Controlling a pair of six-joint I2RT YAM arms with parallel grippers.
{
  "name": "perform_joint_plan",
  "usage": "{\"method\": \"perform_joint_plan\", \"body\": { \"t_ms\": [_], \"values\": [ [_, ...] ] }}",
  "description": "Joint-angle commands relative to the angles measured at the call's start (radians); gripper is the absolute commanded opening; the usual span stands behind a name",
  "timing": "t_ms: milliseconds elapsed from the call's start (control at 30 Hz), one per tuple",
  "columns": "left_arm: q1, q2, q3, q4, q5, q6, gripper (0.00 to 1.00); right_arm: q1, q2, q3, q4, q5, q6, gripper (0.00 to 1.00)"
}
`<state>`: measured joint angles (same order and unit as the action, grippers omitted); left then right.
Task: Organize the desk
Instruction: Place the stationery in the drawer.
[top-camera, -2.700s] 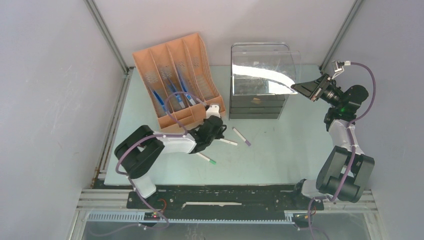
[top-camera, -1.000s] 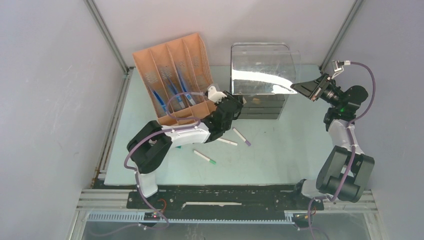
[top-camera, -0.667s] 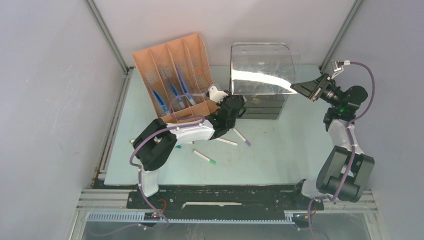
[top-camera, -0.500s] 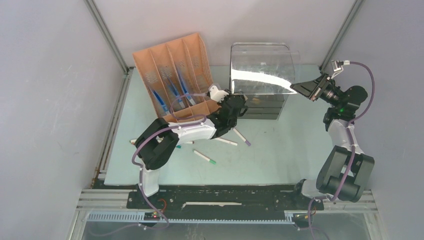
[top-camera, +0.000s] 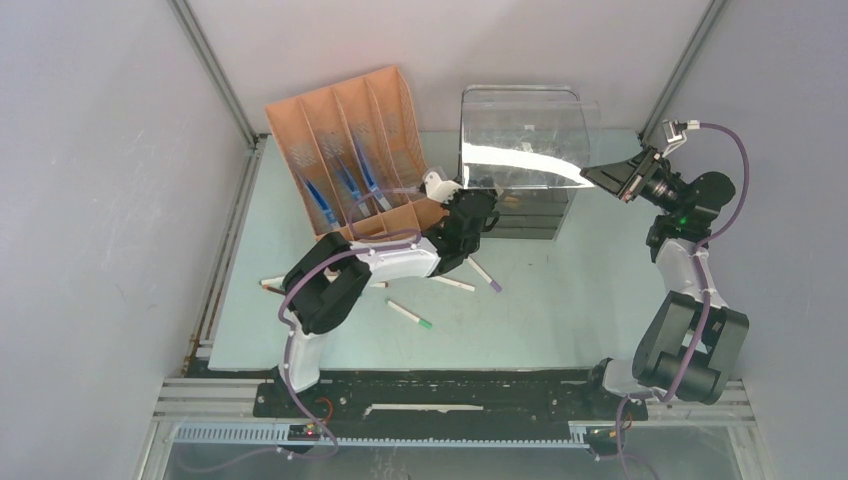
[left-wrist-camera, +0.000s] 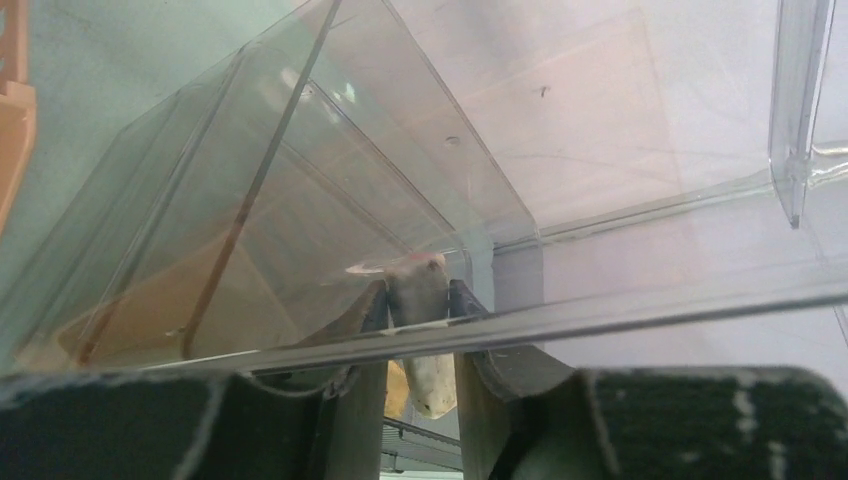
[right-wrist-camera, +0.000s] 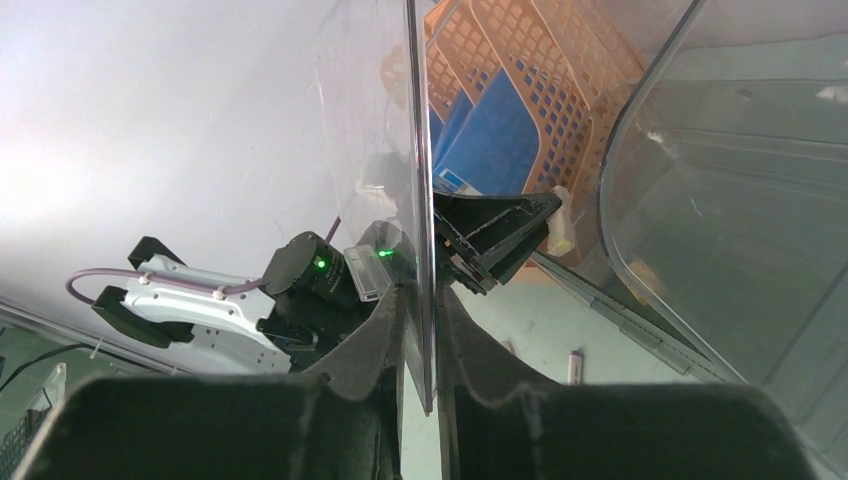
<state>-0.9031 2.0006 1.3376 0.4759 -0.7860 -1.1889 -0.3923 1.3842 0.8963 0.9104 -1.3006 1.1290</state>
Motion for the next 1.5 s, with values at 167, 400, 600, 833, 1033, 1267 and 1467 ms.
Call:
{"method": "perform_joint_plan", "body": {
  "t_ms": [167,400,600,833,1033,1267,1467],
  "values": [
    [0.009,0.018,0.012,0.158,0.001,0.108,0.47,0.0,-0.002,0.004,0.048,-0.009,0.009,0.2],
    [0.006,-0.04,-0.072,0.278,0.071,0.188,0.47,0.001,0.001,0.004,0.048,-0.01,0.008,0.19],
    [0.004,-0.09,-0.191,0.48,0.231,0.337,0.56,0.002,0.004,-0.003,0.06,-0.005,0.009,0.2],
    [-0.005,-0.156,-0.352,0.638,0.36,0.467,0.63,0.007,0.012,-0.003,0.063,-0.006,0.008,0.2],
    [-0.011,-0.171,-0.519,0.869,0.489,0.553,0.65,0.009,0.012,-0.004,0.045,-0.002,-0.01,0.2],
    [-0.011,-0.222,-0.675,0.965,0.555,0.716,0.72,0.012,0.009,-0.003,0.008,0.001,-0.045,0.2],
    [0.013,-0.271,-0.755,1.036,0.648,0.823,0.87,0.013,0.004,-0.004,-0.015,0.001,-0.068,0.2]
  ]
}}
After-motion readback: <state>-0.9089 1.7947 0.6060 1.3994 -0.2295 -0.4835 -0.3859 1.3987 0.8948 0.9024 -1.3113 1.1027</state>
